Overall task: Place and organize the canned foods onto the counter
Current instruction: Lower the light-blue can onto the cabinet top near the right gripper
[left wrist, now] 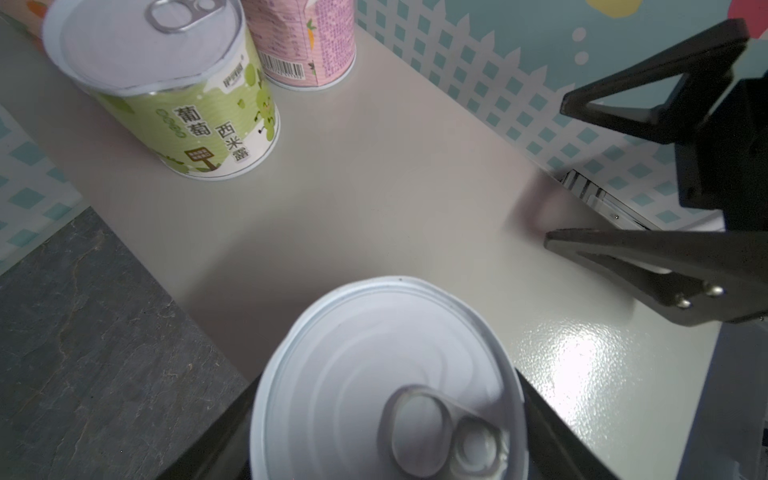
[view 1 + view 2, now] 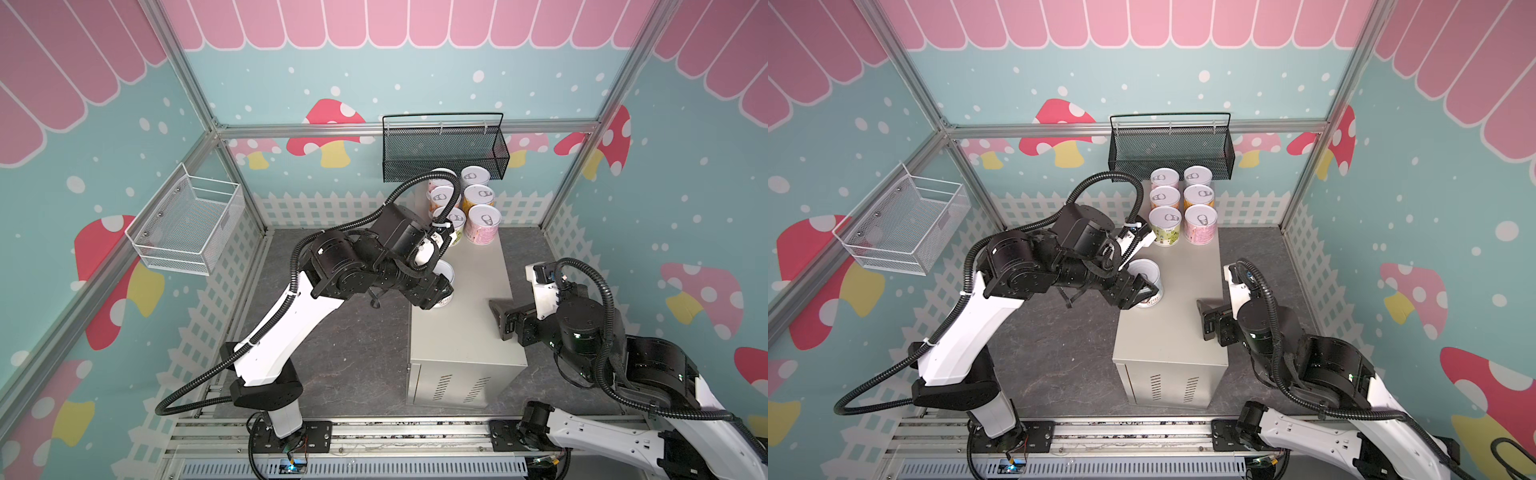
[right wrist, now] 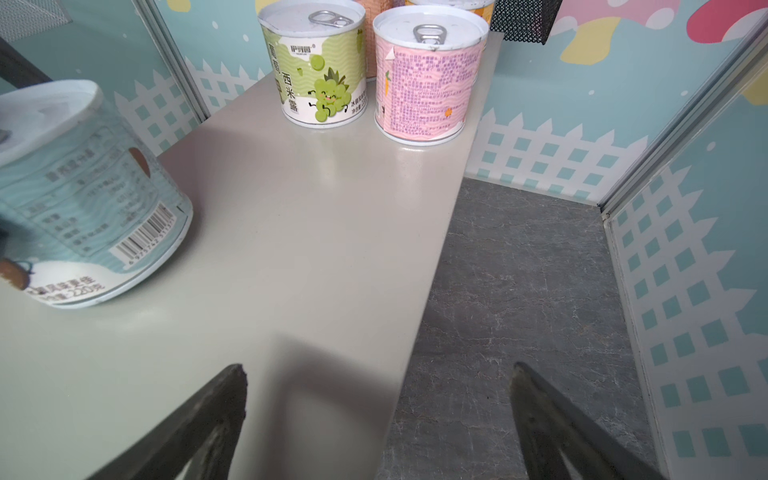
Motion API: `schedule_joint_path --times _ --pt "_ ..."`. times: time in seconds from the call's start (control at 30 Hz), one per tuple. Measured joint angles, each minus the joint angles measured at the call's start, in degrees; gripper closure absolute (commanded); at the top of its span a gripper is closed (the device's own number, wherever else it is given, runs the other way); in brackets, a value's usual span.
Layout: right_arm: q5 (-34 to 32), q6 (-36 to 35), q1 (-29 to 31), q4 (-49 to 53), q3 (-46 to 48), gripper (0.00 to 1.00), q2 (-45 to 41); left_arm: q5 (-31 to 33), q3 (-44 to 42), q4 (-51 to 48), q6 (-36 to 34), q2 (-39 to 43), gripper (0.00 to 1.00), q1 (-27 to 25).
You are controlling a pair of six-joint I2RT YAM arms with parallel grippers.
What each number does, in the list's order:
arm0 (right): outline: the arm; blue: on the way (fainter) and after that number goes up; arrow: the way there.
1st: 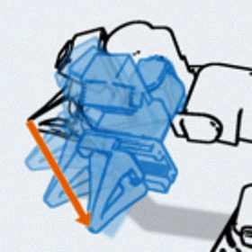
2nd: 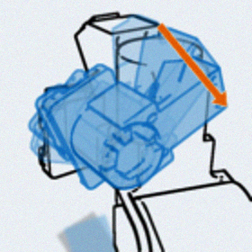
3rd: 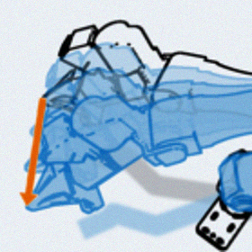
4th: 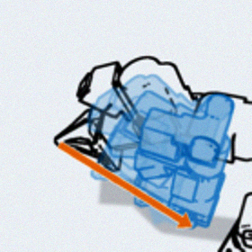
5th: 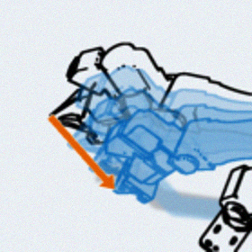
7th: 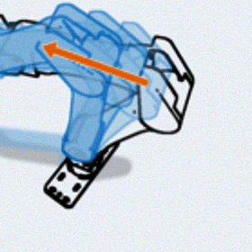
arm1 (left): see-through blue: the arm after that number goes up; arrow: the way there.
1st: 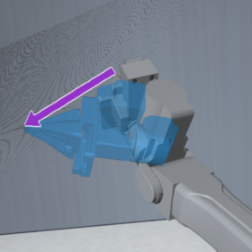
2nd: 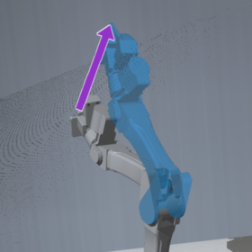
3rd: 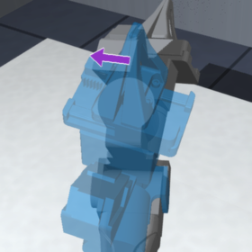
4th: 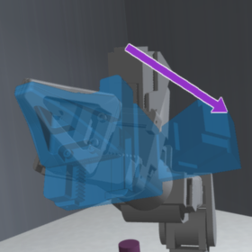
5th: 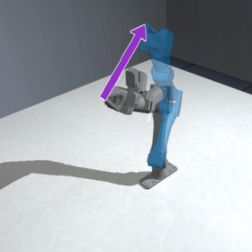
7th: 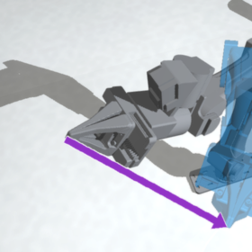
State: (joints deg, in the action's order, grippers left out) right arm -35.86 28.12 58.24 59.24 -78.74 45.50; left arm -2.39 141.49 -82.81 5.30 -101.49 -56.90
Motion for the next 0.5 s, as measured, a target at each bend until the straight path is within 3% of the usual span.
schedule_joint_path --times 0.27,0.5 --pt "-0.2 -0.2 0.0 -1.9 0.6 0.01 1.5 -1.5 2.7 0.8 -0.4 -2.8 0.32 -2.8" --pt "-0.8 0.3 0.0 -1.9 0.8 0.01 0.0 -1.9 5.0 2.2 -0.9 -5.4 0.22 -3.8"
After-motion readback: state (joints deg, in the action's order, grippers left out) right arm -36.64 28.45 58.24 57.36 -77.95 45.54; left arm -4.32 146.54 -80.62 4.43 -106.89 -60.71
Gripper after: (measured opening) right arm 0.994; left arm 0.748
